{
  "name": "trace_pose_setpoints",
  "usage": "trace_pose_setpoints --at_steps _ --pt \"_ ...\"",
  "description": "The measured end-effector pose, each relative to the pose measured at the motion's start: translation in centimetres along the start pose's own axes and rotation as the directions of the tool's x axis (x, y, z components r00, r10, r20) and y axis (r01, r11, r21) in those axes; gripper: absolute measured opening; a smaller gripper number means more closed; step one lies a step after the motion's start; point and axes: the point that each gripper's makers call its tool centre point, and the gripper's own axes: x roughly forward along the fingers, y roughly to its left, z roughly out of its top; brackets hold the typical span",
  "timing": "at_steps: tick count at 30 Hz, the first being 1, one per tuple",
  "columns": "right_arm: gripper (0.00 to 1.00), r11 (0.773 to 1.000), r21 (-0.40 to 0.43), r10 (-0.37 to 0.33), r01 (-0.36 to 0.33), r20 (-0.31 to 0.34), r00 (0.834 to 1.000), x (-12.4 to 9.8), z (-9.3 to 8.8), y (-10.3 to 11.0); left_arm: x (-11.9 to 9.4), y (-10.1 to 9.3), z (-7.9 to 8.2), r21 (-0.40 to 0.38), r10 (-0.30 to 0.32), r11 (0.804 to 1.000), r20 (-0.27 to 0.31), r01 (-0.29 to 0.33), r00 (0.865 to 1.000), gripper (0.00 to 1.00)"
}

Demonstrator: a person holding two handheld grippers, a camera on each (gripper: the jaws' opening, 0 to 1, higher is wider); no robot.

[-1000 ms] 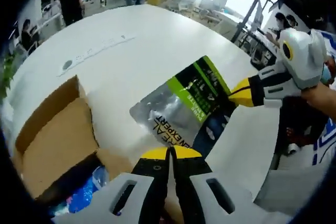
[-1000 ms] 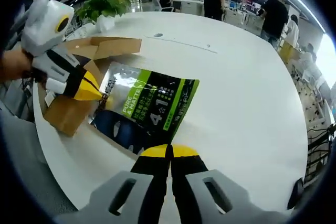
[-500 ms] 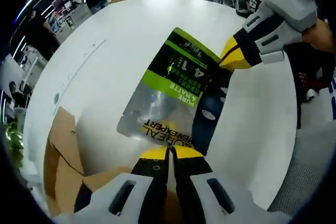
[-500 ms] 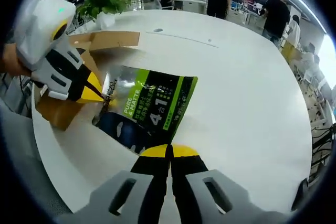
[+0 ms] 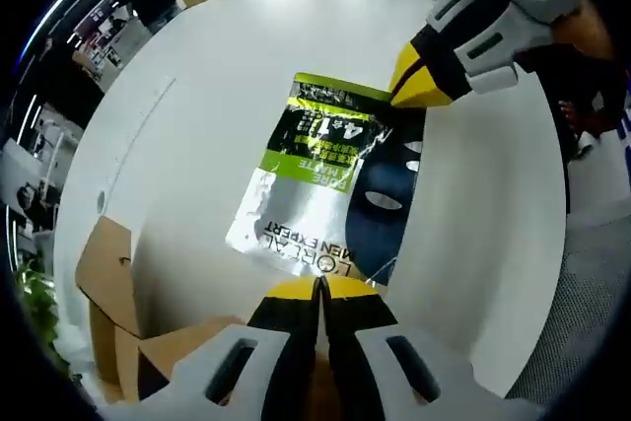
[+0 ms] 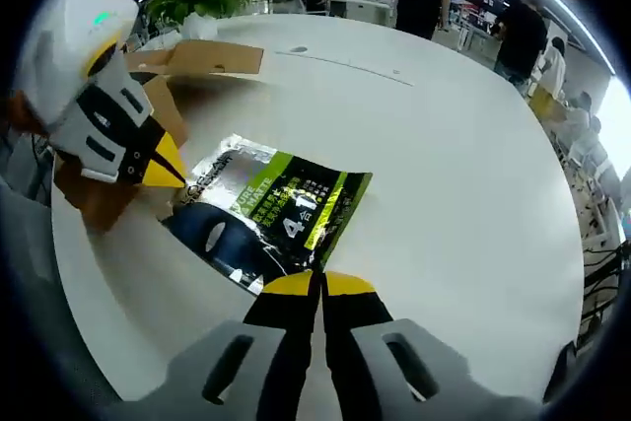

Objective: Operate the shoe box by opening the lid, removing the specified soft item, and placing it in the target area until the item is outside and the box remains undamaged.

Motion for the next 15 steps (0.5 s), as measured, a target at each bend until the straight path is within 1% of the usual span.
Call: trace_pose_setpoints --at_steps 3,6,9,12,13,15 --pt "0.04 1.000 -0.013 -0.027 0.027 0.010 1.000 0.0 0.0 -0.6 -0.7 0.4 0.8 -0.050 0.012 0.999 0.045 -0.009 0.999 0.00" --pt "0.02 0.999 -0.021 -0.046 0.046 0.014 0.999 -0.2 0.0 -1.0 -1.5 0.5 1.6 -0.090 0.008 0.996 0.086 0.000 0.996 0.00" --pt "0.03 0.998 -0.025 -0.058 0.059 0.021 0.998 -0.7 0.1 -1.3 -2.1 0.5 1.8 -0.113 0.000 0.994 0.105 0.012 0.994 0.00" --pt "0.04 0.998 -0.018 -0.059 0.060 0.029 0.998 -1.3 0.2 -1.4 -2.7 0.3 1.7 -0.115 0.001 0.993 0.114 0.013 0.994 0.00" --pt "0.05 0.998 -0.003 -0.057 0.057 0.036 0.998 -1.6 0.3 -1.3 -3.0 0.2 1.8 -0.128 -0.003 0.992 0.125 0.019 0.992 0.00" --pt "0.05 0.998 -0.006 -0.067 0.067 0.044 0.997 -2.1 0.4 -1.3 -3.6 0.1 2.0 -0.144 -0.005 0.989 0.150 0.027 0.989 0.01"
